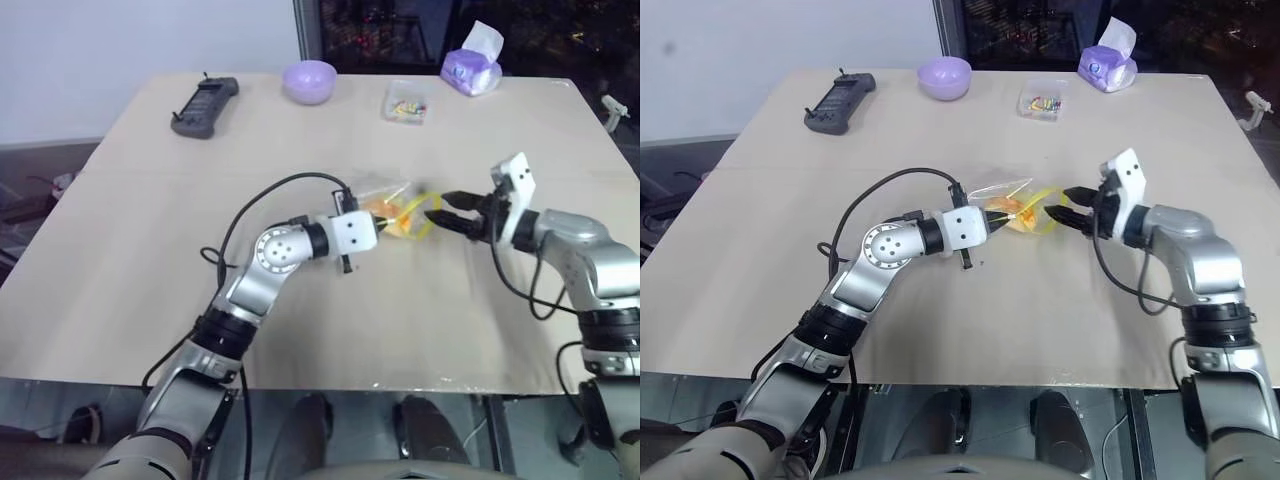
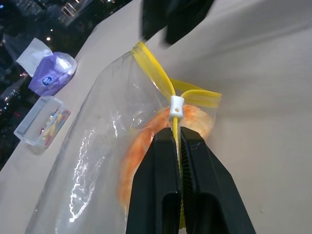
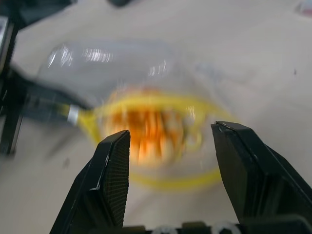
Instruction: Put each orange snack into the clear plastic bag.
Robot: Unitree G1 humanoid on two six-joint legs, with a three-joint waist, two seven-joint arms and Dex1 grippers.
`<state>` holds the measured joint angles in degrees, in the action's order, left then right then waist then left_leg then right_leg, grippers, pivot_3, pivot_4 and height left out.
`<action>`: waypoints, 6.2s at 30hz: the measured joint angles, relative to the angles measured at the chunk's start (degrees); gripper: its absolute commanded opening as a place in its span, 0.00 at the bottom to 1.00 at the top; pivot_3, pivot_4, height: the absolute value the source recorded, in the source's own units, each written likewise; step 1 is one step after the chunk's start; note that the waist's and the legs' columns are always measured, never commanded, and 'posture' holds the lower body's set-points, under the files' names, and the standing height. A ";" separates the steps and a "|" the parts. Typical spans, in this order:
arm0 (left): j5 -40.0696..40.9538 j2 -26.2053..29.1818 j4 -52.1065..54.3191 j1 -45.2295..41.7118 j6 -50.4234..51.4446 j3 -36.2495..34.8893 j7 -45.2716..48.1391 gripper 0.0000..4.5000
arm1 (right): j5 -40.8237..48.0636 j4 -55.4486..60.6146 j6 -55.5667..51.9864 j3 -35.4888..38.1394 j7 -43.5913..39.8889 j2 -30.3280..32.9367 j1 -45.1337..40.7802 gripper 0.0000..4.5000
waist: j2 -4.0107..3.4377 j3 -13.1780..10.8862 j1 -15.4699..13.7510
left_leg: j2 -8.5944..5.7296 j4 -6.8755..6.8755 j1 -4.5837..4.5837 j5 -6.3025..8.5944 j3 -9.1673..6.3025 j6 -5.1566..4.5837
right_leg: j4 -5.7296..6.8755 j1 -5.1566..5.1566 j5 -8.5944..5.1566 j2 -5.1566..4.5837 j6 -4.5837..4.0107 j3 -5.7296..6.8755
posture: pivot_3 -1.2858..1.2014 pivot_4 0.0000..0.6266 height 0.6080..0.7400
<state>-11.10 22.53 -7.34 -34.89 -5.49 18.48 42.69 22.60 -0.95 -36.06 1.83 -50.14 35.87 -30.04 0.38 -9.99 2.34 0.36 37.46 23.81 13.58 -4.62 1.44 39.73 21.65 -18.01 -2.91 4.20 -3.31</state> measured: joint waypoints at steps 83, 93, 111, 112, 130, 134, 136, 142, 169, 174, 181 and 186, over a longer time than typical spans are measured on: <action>0.03 0.42 1.71 1.11 3.41 -0.33 -1.17 0.00 | -47.65 -65.94 76.42 -18.82 28.50 -8.88 -26.71 0.19 | 0.00 0.00 1.66 | 0.02 -0.01 -0.08 -0.16 0.13 0.27 | 0.03 0.02 0.00 -0.01 0.00 -0.15 | 0.52 0.24 1.00; 0.03 0.41 1.71 1.10 3.40 -0.33 -1.26 0.00 | -48.06 -66.67 76.46 -18.82 29.44 -8.77 -26.71 0.01 | 0.00 0.00 1.66 | 0.02 -0.01 -0.08 -0.16 0.13 0.27 | 0.03 0.02 0.00 -0.01 0.00 -0.16 | 0.52 0.24 1.00; -1.12 0.43 -9.71 -11.29 -1.72 -5.33 -13.84 0.00 | -34.95 -39.77 61.76 -12.53 11.52 1.89 -23.59 0.01 | 0.00 -0.01 1.09 | -0.02 0.00 0.00 -0.15 0.10 0.25 | 0.00 0.03 0.00 -0.06 0.00 -0.12 | 0.52 0.24 1.00; -1.14 0.41 -10.21 -12.11 -2.06 -5.45 -14.42 0.00 | -34.47 -37.62 60.08 -12.45 10.61 2.38 -23.01 0.01 | 0.00 -0.01 1.07 | -0.02 0.00 -0.01 -0.15 0.10 0.25 | 0.00 0.02 0.00 -0.06 0.00 -0.11 | 0.52 0.24 1.00; 0.13 -0.21 -18.16 -14.14 -6.67 -6.65 -16.06 0.00 | -30.02 -13.17 35.07 -9.98 2.61 9.51 -14.55 0.42 | 0.02 -0.02 0.47 | -0.03 0.00 0.03 -0.15 0.13 0.25 | -0.04 0.06 0.00 -0.07 0.00 -0.12 | 0.52 0.24 1.00; 0.43 -0.45 -16.12 -12.90 -6.26 -6.53 -12.76 0.00 | -26.44 -5.12 28.51 -9.99 -3.54 10.52 -11.64 0.61 | 0.01 -0.08 0.25 | -0.02 0.00 0.03 -0.14 0.10 0.24 | -0.01 0.07 0.00 -0.04 0.00 -0.11 | 0.52 0.24 1.00; 1.19 -0.39 -13.56 -12.79 -6.19 -6.52 -10.55 0.00 | -23.45 1.08 23.87 -9.81 -6.34 11.05 -12.22 0.61 | 0.02 -0.08 0.19 | -0.02 0.00 0.02 -0.14 0.10 0.24 | -0.02 0.05 0.00 -0.05 0.00 -0.10 | 0.52 0.24 1.00; 2.39 -0.37 -9.38 -10.13 -6.18 -5.17 -5.88 0.00 | -20.48 5.05 17.57 -11.25 -5.63 3.82 -15.98 0.61 | 0.02 -0.08 0.10 | 0.01 0.02 0.02 -0.14 0.01 0.24 | 0.01 0.06 0.00 -0.01 0.00 -0.02 | 0.52 0.24 1.00; 0.85 0.99 -5.39 -8.74 -7.55 -3.62 -2.40 0.00 | -25.57 -2.65 25.48 -16.71 -5.58 -3.06 -18.23 0.61 | 0.02 -0.08 0.07 | -0.04 0.06 0.03 -0.14 -0.01 0.24 | 0.01 0.04 0.00 -0.05 0.00 0.02 | 0.52 0.24 1.00; 0.62 1.01 -4.72 -8.57 -7.53 -3.62 -2.38 0.00 | -25.96 -3.04 26.59 -16.71 -5.55 -3.03 -18.23 0.49 | 0.02 -0.08 0.12 | -0.04 0.06 0.03 -0.14 -0.01 0.24 | 0.02 0.04 0.00 -0.05 0.00 0.02 | 0.52 0.24 1.00; 0.10 1.19 -4.42 -8.00 -7.45 -3.62 -2.36 0.00 | -26.75 -4.05 27.99 -16.69 -5.56 -2.38 -18.23 0.33 | 0.03 -0.08 0.09 | -0.04 0.06 0.03 -0.14 -0.01 0.23 | 0.01 0.04 0.00 -0.05 0.00 0.02 | 0.52 0.24 1.00; 0.02 1.23 -4.42 -8.00 -7.43 -3.62 -2.36 0.00 | -26.99 -4.56 28.71 -16.62 -5.58 -1.98 -18.23 0.33 | 0.02 -0.08 0.11 | -0.03 0.06 0.03 -0.14 -0.01 0.24 | 0.01 0.04 0.00 -0.05 0.00 0.02 | 0.52 0.24 1.00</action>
<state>-11.08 23.76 -11.76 -42.90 -12.91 14.86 40.32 -4.39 -5.52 -7.35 -14.79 -55.72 33.89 -48.27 0.41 -10.07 2.45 0.33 37.52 23.85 13.44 -4.63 1.68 39.75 21.69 -18.01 -2.96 4.20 -3.30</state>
